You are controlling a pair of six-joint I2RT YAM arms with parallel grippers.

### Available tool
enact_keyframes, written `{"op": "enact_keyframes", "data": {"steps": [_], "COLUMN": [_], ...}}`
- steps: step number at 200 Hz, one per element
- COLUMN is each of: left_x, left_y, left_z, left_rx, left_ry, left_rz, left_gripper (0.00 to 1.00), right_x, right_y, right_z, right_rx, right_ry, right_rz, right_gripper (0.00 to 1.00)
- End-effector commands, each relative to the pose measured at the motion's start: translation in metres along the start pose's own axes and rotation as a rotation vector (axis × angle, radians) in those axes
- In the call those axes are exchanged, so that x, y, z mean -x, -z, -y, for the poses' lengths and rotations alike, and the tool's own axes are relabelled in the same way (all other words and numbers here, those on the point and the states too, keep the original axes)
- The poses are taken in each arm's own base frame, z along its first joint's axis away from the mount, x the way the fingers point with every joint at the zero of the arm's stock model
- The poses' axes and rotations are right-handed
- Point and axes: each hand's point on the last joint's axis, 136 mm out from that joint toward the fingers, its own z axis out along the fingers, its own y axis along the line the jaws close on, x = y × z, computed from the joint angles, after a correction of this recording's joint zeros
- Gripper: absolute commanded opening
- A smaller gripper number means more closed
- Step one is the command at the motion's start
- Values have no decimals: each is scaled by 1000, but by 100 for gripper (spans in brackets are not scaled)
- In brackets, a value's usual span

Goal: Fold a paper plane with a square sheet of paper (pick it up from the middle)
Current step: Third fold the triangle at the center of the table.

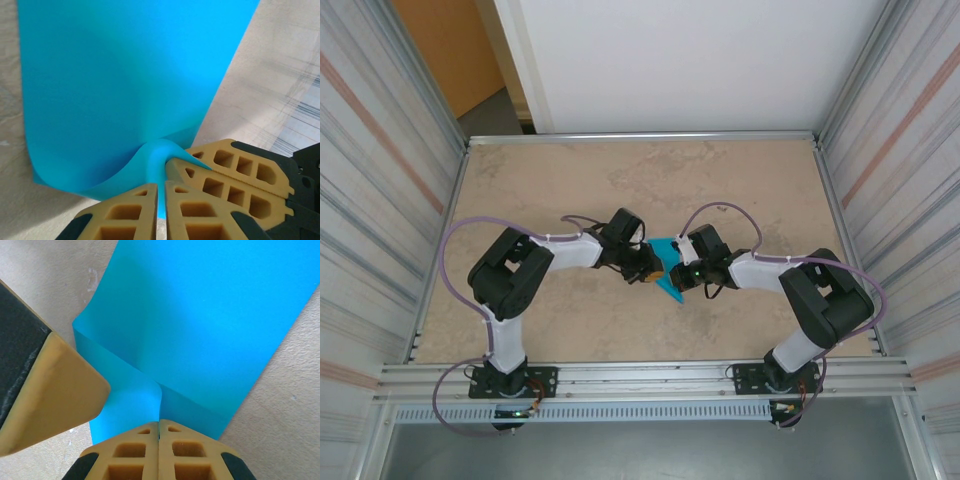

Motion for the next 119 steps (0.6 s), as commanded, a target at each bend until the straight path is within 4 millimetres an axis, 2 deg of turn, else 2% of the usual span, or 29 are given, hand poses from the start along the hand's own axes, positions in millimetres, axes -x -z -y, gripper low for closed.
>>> {"op": "enact_keyframes", "data": {"steps": [1, 119], "left_x": [-4, -6], "left_y": [-7, -9], "left_z": [-20, -27], "left_rx": [62, 82], "left_ry": [37, 45], "left_rz": [-10, -20], "left_gripper": [12, 11], "right_x": [-14, -11], "right_y": [-6, -6], "right_z": [5, 4], "right_rx": [-20, -16], "right_ry": [-44, -52], "right_rz": [-63, -60], "right_gripper": [0, 0]}}
